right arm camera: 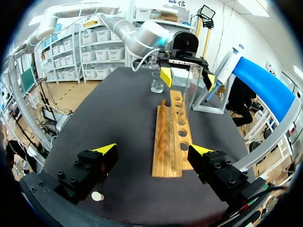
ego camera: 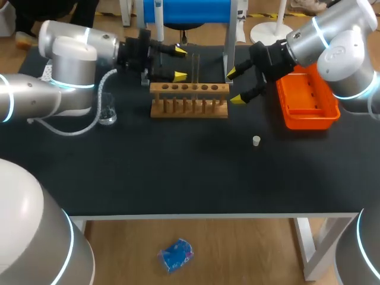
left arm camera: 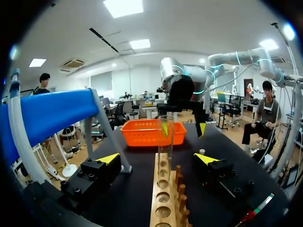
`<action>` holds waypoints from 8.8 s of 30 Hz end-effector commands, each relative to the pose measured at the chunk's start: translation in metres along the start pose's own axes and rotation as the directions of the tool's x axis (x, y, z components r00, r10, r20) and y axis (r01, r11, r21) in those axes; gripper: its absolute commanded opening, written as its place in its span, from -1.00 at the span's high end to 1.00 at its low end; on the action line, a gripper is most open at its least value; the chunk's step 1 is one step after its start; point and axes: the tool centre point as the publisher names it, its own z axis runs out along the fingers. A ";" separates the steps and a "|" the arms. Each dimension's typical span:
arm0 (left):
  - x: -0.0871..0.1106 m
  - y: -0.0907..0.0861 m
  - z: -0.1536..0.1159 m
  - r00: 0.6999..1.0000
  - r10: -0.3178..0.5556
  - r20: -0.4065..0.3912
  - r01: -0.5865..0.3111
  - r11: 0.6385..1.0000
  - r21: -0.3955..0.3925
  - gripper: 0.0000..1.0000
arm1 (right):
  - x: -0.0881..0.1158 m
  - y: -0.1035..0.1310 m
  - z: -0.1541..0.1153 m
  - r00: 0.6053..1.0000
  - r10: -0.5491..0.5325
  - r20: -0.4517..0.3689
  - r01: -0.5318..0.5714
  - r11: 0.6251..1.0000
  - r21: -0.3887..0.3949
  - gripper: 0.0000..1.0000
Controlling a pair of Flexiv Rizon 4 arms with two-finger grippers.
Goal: Invert the test tube, pick up the pipette, mount the tip to pipette, aspirate from beaker and dispense into the tube, eject the tip, return the pipette, and cap with the stopper.
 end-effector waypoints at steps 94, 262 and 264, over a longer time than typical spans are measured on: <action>0.080 0.009 -0.232 0.814 -0.264 0.517 0.350 0.934 -0.074 -1.00 | 0.186 0.053 -0.019 0.984 -0.011 -0.177 -0.077 0.872 -0.484 -1.00; -0.075 0.169 -0.360 0.764 -0.209 0.610 0.384 0.908 -0.170 1.00 | 0.192 0.054 -0.019 0.994 0.004 -0.107 -0.060 0.849 -0.525 -1.00; -0.075 0.167 -0.360 0.764 -0.209 0.611 0.383 0.908 -0.170 1.00 | 0.192 0.054 -0.019 0.994 0.004 -0.107 -0.060 0.849 -0.525 -1.00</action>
